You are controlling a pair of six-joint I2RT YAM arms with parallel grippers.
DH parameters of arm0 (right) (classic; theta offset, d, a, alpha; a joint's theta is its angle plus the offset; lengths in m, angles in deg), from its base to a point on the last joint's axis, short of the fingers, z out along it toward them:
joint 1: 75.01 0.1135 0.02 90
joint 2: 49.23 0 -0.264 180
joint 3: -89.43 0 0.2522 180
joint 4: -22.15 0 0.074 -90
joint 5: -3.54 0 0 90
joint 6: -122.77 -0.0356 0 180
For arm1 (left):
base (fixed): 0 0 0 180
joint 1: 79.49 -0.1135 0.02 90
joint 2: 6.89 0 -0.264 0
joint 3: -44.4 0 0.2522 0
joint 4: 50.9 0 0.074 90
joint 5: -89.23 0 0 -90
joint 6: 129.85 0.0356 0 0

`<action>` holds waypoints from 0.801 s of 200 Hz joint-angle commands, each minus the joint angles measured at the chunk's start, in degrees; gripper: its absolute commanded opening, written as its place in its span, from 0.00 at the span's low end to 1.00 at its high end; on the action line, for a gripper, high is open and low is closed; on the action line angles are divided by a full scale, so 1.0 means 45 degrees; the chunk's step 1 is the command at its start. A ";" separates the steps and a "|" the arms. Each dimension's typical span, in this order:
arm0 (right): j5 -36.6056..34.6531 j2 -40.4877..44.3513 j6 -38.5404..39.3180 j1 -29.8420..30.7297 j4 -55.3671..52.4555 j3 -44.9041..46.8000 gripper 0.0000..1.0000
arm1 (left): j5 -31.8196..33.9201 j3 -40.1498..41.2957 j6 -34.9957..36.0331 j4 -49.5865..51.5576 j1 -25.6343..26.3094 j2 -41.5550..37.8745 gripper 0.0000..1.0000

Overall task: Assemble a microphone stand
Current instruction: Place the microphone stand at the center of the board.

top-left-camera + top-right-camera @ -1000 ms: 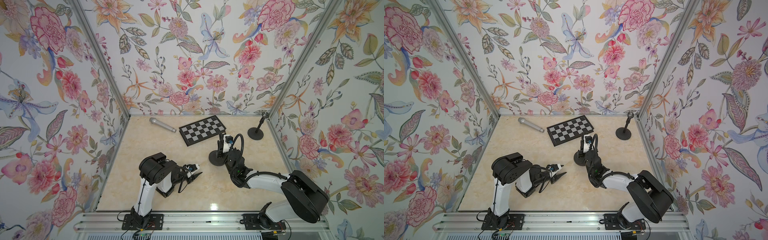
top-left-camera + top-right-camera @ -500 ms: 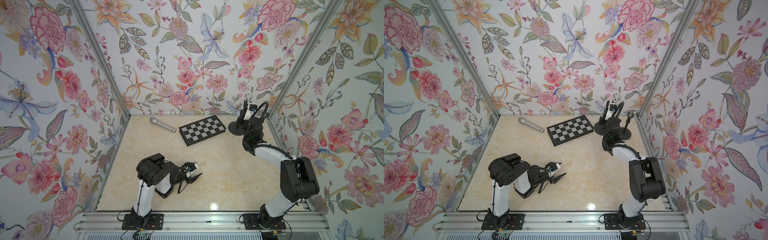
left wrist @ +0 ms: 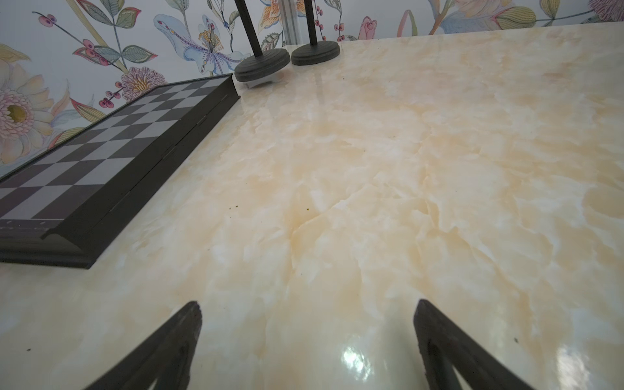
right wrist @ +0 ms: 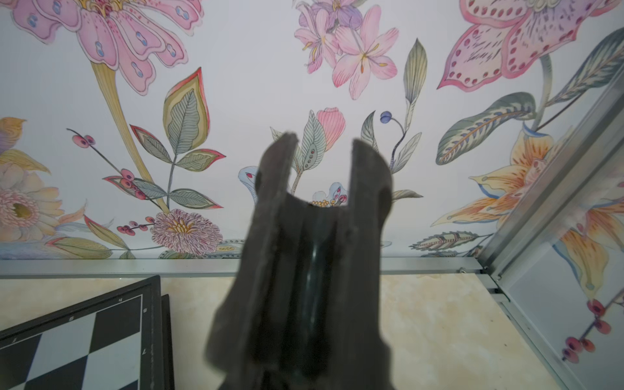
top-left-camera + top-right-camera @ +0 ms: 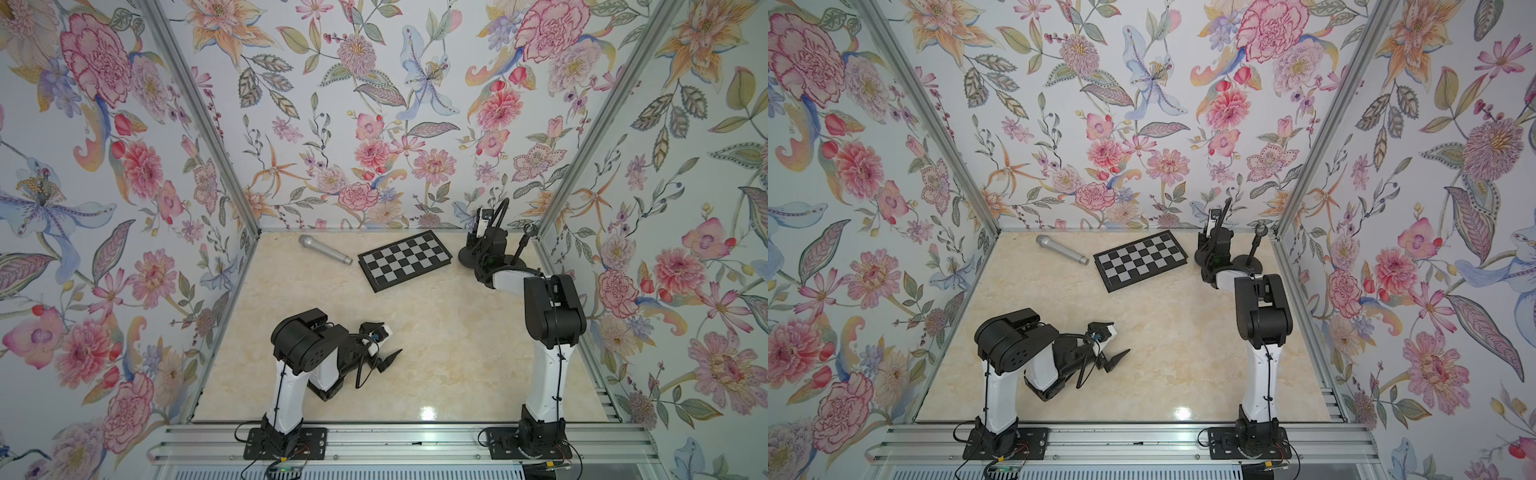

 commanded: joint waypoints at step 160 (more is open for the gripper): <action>0.3391 0.5233 -0.1933 -0.0359 -0.1107 0.6021 1.00 | 0.3944 -0.0227 -0.0402 -0.0698 0.0105 -0.2990 0.99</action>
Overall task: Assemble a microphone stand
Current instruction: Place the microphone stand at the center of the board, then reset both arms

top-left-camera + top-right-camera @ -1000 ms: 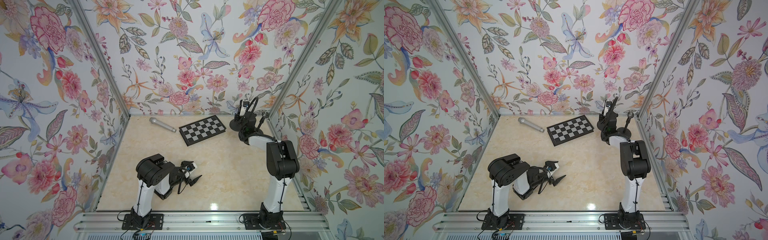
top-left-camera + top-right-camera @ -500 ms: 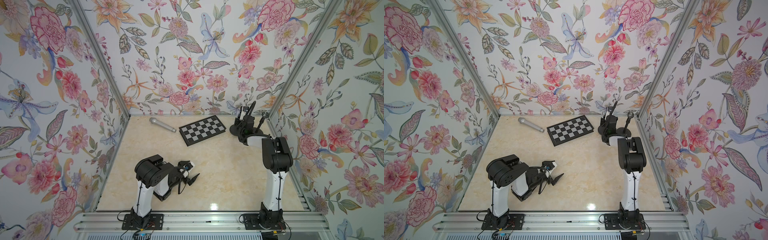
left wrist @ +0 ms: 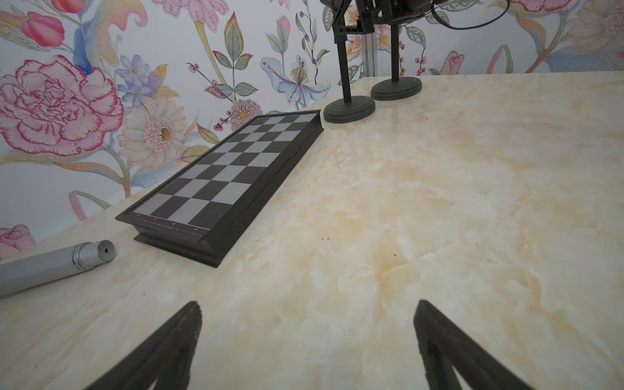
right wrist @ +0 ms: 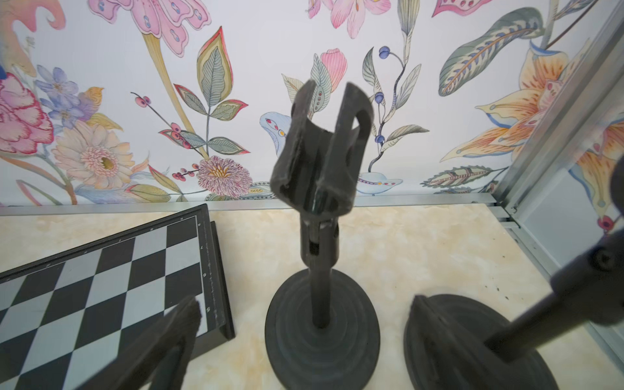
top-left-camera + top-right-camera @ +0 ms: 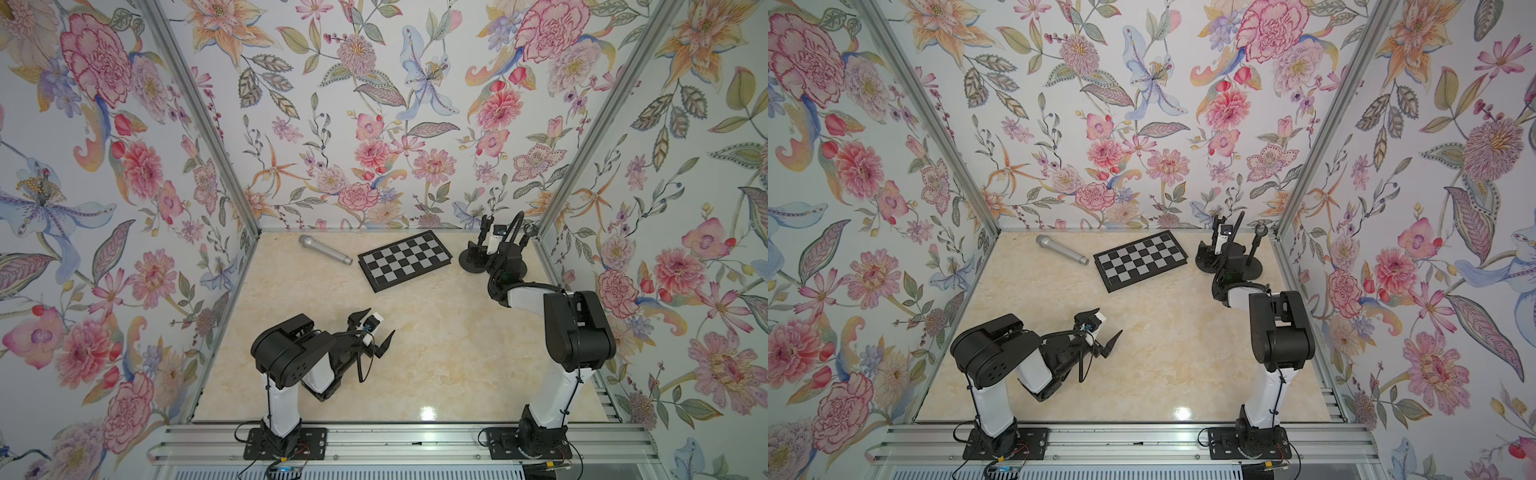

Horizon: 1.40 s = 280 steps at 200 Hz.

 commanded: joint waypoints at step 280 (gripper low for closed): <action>0.0503 0.3782 0.1147 -0.1550 0.5486 0.9085 1.00 | 0.4056 -0.0355 0.1642 0.9052 -0.5095 -0.7823 0.99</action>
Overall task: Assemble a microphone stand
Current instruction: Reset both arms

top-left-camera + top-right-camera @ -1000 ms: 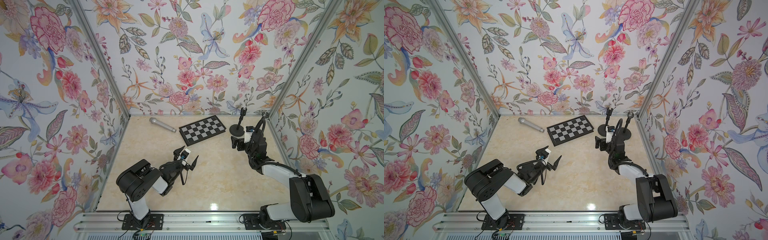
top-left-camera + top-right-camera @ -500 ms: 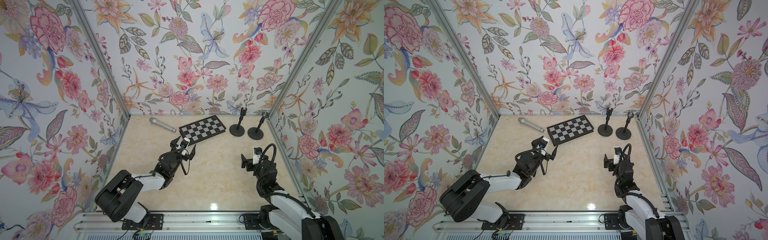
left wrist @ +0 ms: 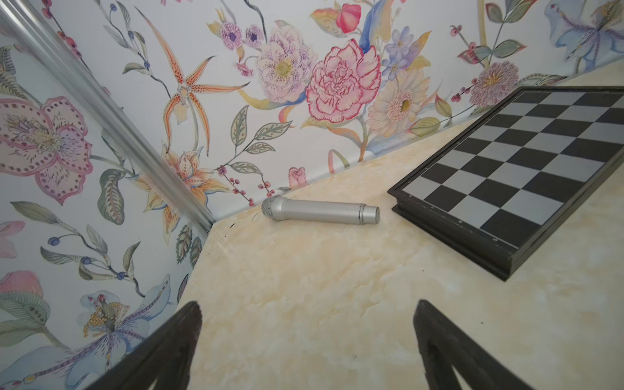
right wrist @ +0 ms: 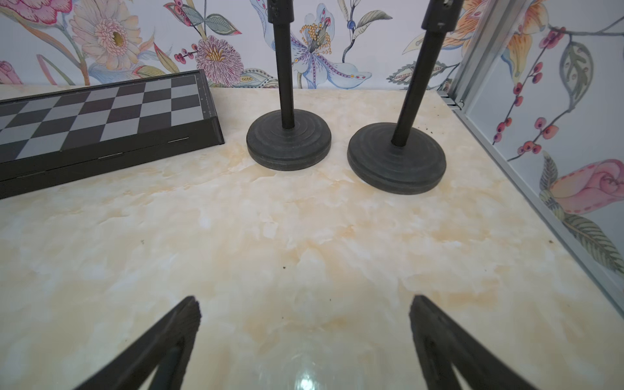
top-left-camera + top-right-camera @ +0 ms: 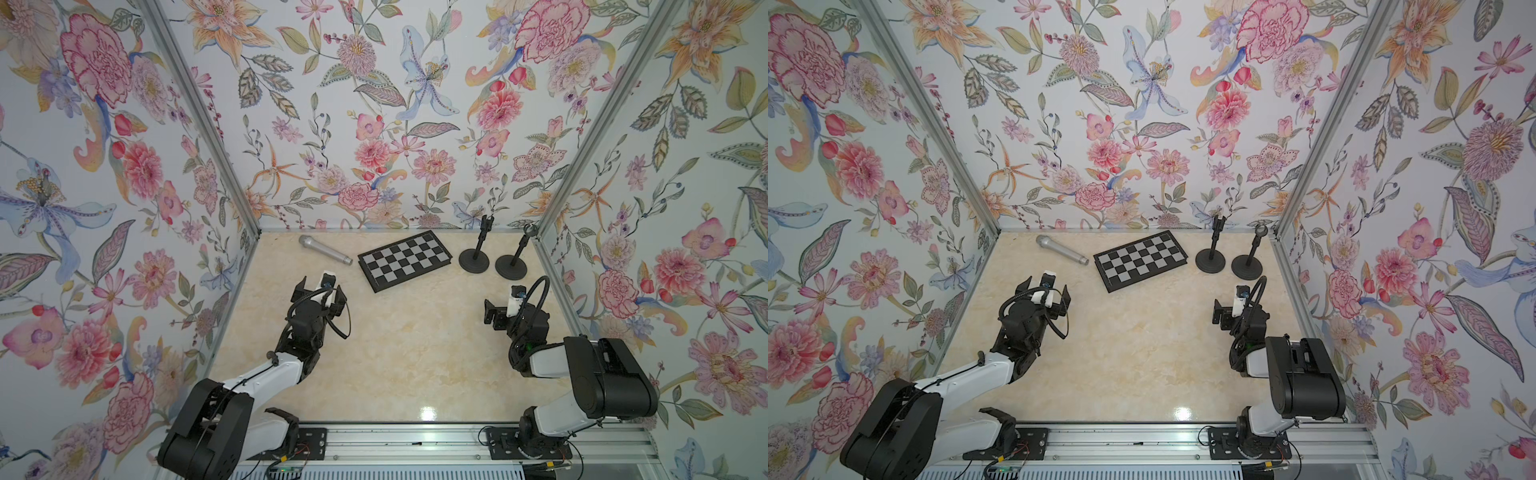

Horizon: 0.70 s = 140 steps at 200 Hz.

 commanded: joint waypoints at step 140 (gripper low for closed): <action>-0.1467 0.0006 0.0258 0.0520 0.0615 -0.0268 1.00 | -0.3915 0.2212 -0.1693 -0.8407 -0.4259 0.4057 0.99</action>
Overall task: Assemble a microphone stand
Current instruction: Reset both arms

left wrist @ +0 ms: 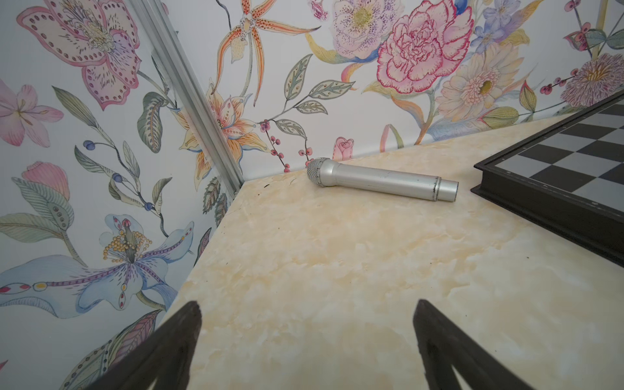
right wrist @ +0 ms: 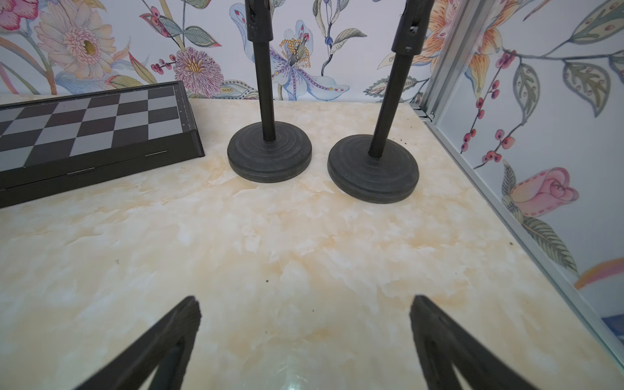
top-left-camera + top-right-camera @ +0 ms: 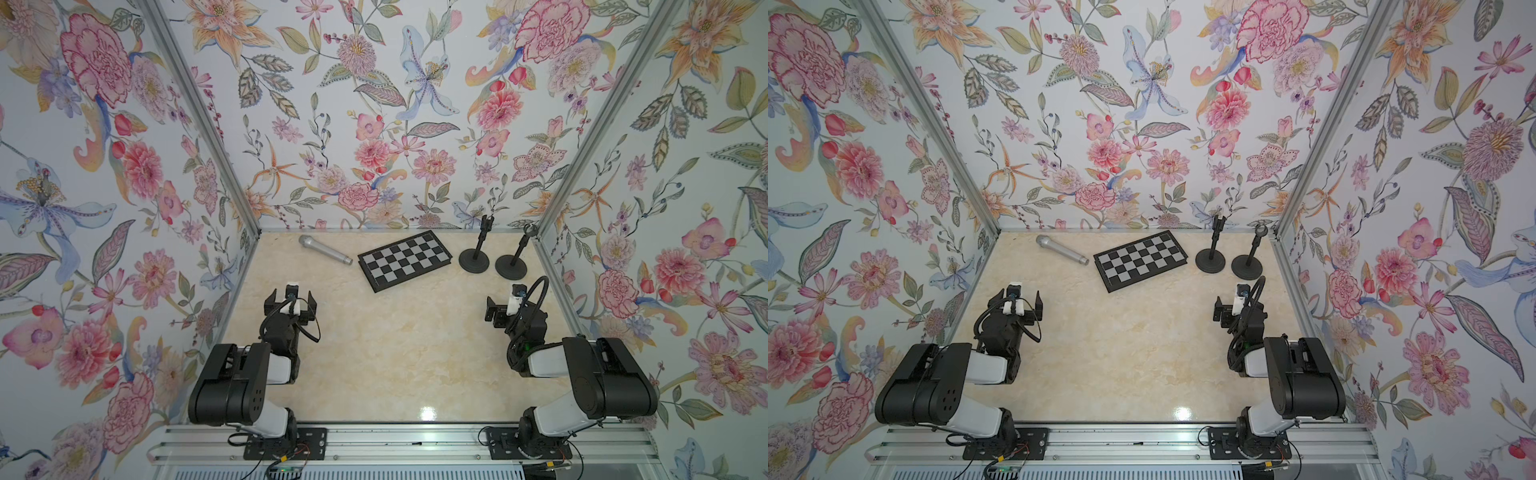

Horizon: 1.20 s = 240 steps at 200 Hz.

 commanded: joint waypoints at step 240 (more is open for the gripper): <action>0.0152 -0.0012 0.0054 -0.0083 0.0137 -0.0366 1.00 | -0.0012 0.0049 -0.0263 -0.1301 0.0119 0.0187 0.99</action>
